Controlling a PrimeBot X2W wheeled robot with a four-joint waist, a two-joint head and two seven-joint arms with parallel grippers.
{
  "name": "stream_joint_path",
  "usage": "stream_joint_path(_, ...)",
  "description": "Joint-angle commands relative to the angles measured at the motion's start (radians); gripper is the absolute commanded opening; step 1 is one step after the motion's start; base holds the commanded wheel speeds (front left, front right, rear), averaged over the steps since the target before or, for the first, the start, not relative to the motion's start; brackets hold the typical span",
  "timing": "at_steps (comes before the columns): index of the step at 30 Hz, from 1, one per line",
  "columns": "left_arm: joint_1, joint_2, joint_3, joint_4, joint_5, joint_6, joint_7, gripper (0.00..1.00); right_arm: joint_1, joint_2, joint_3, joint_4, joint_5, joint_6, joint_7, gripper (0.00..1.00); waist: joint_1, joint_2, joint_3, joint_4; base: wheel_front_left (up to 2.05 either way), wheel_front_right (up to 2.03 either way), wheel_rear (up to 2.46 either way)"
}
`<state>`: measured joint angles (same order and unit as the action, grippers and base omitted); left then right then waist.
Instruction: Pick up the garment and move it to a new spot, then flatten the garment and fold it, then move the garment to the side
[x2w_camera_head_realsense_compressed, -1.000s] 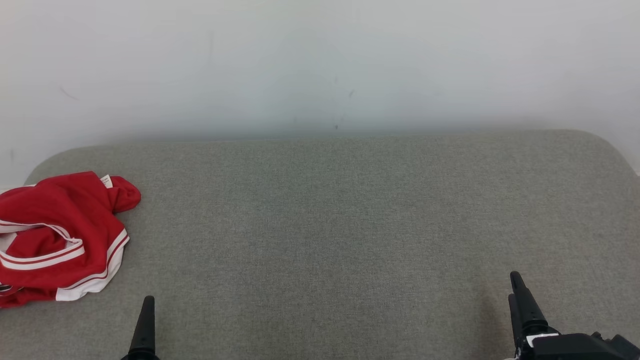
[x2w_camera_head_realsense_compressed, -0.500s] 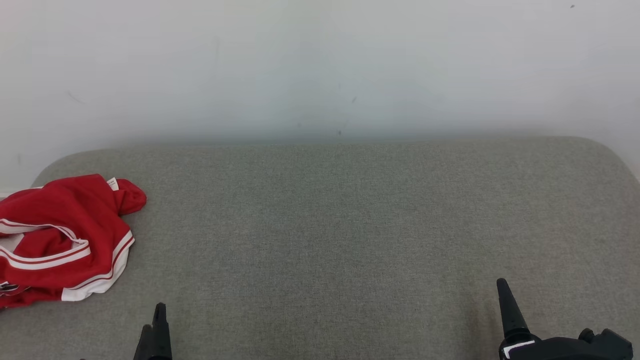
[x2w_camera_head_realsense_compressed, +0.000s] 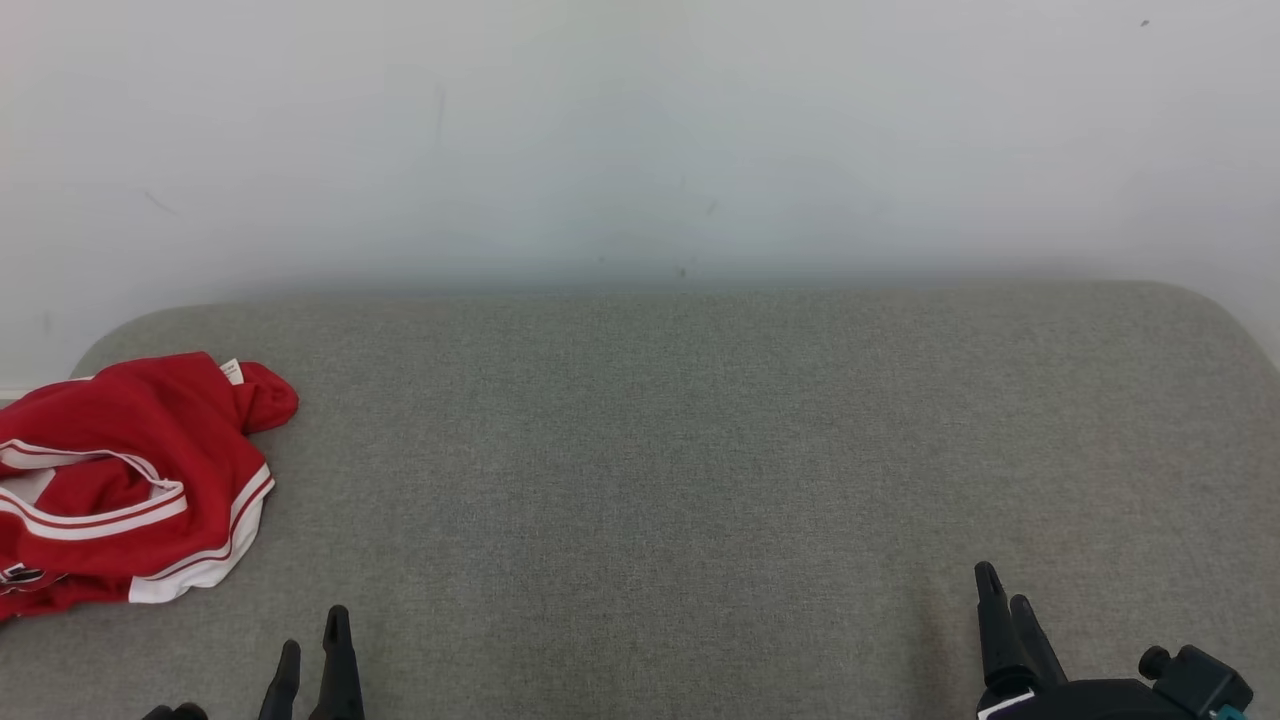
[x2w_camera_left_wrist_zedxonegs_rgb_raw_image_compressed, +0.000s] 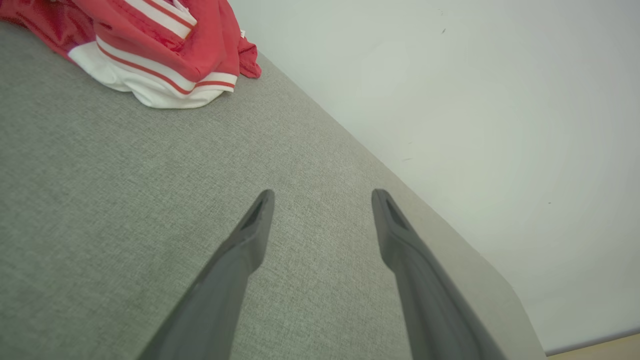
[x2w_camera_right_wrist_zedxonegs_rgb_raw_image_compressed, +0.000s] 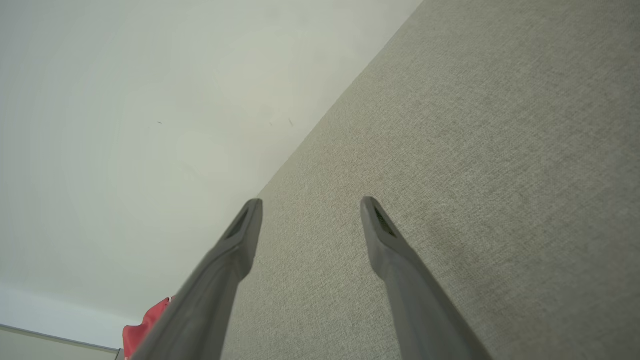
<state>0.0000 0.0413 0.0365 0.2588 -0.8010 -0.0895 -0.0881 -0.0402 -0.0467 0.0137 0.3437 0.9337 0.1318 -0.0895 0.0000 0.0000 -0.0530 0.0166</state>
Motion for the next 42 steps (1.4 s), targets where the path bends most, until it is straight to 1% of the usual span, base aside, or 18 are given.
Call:
stream_joint_path(1, 0.001, 0.009, -0.004, -0.012, 0.038, -0.004, -0.011, 1.0, -0.003, -0.003, 0.005, -0.005, -0.032, -0.001, -0.01, 1.0, 0.0, 0.0, -0.001, 0.001, 0.0, 0.0, 0.0)
stream_joint_path(6, 0.009, 0.012, -0.013, -0.014, 0.123, 0.001, -0.026, 1.0, 0.0, -0.004, 0.012, 0.002, -0.131, -0.001, -0.025, 1.0, 0.0, 0.0, -0.006, 0.003, 0.0, 0.0, 0.0)
stream_joint_path(21, 0.023, 0.033, -0.053, -0.01, 0.341, 0.019, -0.067, 1.0, 0.012, -0.004, 0.022, 0.021, -0.335, -0.001, -0.05, 1.0, 0.0, 0.0, -0.02, 0.008, 0.0, 0.0, 0.0)
stream_joint_path(42, 0.046, 0.048, -0.082, -0.012, 0.527, 0.026, -0.117, 1.0, 0.035, -0.004, 0.043, 0.033, -0.524, -0.002, -0.086, 1.0, 0.0, 0.0, -0.05, 0.016, 0.0, 0.0, 0.0)
